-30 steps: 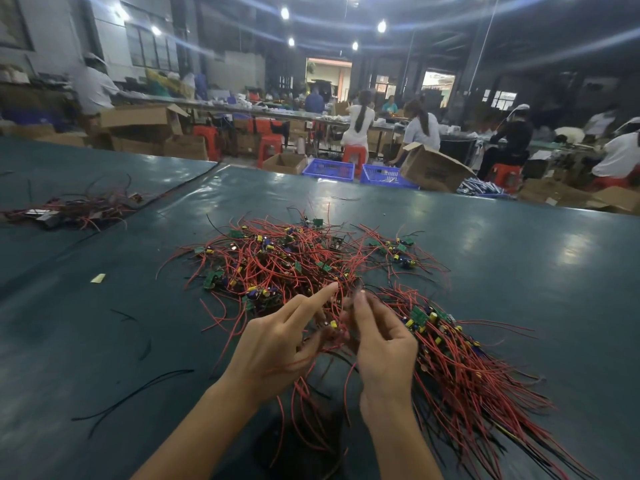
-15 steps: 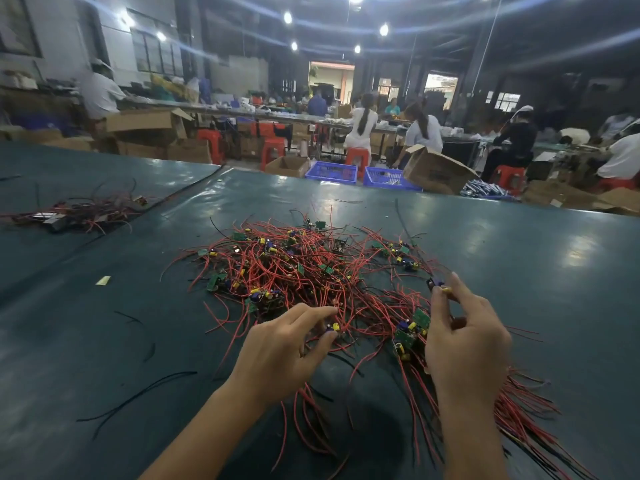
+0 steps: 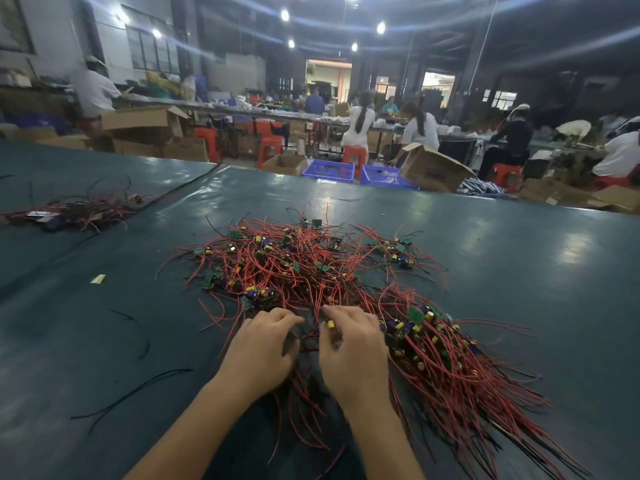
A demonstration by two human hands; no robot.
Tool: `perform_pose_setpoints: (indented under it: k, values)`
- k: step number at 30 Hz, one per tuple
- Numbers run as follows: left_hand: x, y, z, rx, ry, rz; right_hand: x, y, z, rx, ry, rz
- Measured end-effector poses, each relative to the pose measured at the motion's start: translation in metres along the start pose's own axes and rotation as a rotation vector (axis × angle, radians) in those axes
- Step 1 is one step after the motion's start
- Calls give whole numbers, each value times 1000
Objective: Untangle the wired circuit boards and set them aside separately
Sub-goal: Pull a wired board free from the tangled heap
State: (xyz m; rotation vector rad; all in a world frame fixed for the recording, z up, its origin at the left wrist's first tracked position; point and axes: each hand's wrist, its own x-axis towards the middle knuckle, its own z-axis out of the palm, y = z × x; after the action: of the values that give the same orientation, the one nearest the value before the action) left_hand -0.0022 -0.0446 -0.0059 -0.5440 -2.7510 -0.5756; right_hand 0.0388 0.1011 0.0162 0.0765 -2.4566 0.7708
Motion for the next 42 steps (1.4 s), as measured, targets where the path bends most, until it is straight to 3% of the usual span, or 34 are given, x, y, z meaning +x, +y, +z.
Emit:
perform_pose_setpoints:
  k: [3, 6, 10, 14, 18, 22, 28, 33, 38, 42]
  values:
    - [0, 1, 4, 29, 13, -6, 1, 10, 11, -136, -193, 39]
    - [0, 1, 5, 28, 28, 1, 2, 16, 15, -203, -244, 82]
    - [0, 0, 4, 9, 71, 5, 4, 21, 16, -240, -212, 116]
    - [1, 2, -1, -73, 171, -16, 2, 14, 12, -5, -48, 71]
    - [2, 14, -8, -490, 218, -96, 2, 3, 8, 212, 206, -83]
    - [1, 27, -18, -959, 146, -118, 0, -1, 7, 392, 204, -183]
    - [1, 35, -28, -1245, 214, -160, -1, -5, 7, 479, 240, -228]
    - [2, 36, -36, -1545, 220, -300, -2, -6, 6, 402, 263, -72]
    - [3, 33, -39, -1632, 191, -233, 1, 7, 6, 224, -50, 305]
    - [2, 34, -37, -1630, 160, -232, 6, 12, 0, 11, -150, 449]
